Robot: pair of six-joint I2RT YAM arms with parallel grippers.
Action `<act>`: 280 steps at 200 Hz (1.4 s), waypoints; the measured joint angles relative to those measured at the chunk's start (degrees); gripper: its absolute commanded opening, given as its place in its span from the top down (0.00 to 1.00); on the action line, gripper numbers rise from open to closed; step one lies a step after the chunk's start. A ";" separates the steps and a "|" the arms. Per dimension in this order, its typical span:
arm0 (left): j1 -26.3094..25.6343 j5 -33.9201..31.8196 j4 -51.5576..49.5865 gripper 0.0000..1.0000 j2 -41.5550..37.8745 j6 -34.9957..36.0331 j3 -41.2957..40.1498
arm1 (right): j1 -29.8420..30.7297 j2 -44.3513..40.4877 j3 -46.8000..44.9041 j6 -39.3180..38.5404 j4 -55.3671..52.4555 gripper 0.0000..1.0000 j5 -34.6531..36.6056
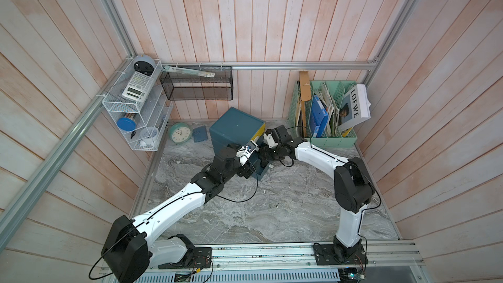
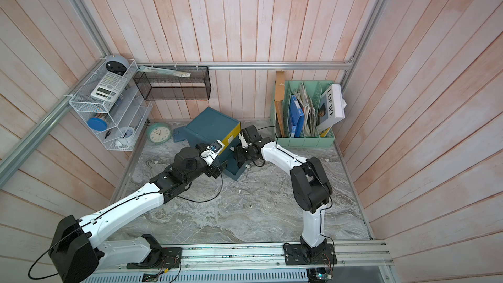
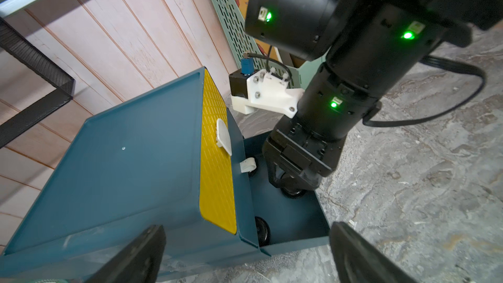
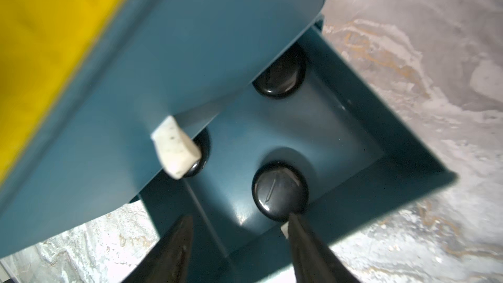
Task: Put the bluetooth earphones in the drawer according to color
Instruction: Place the bluetooth earphone in the drawer, then close the drawer in the storage box.
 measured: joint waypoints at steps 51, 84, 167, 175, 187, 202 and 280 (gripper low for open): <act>3.23 -0.81 4.72 0.04 -0.94 -3.85 -0.74 | -0.15 -5.11 -2.38 -0.59 0.87 0.59 1.40; 7.37 0.00 7.80 0.06 -0.94 -8.24 -0.72 | -0.92 -7.96 -5.90 -0.79 1.05 0.74 1.95; 10.21 3.06 9.53 0.05 -0.13 -12.74 0.31 | -3.39 -11.61 -13.03 -0.52 2.23 1.00 2.51; 10.32 3.23 9.53 0.07 0.11 -13.07 0.74 | -3.43 -11.61 -13.53 -0.52 2.23 1.00 2.51; 10.47 3.26 9.44 0.14 0.59 -13.51 1.66 | -3.45 -11.61 -14.32 -0.48 2.38 1.00 2.51; 10.54 3.45 9.31 0.28 1.22 -13.99 2.82 | -3.45 -11.61 -15.26 -0.33 2.69 1.00 2.47; 10.69 3.72 9.31 0.76 5.92 -15.19 4.13 | -3.45 -11.61 -19.91 1.42 5.44 1.00 2.23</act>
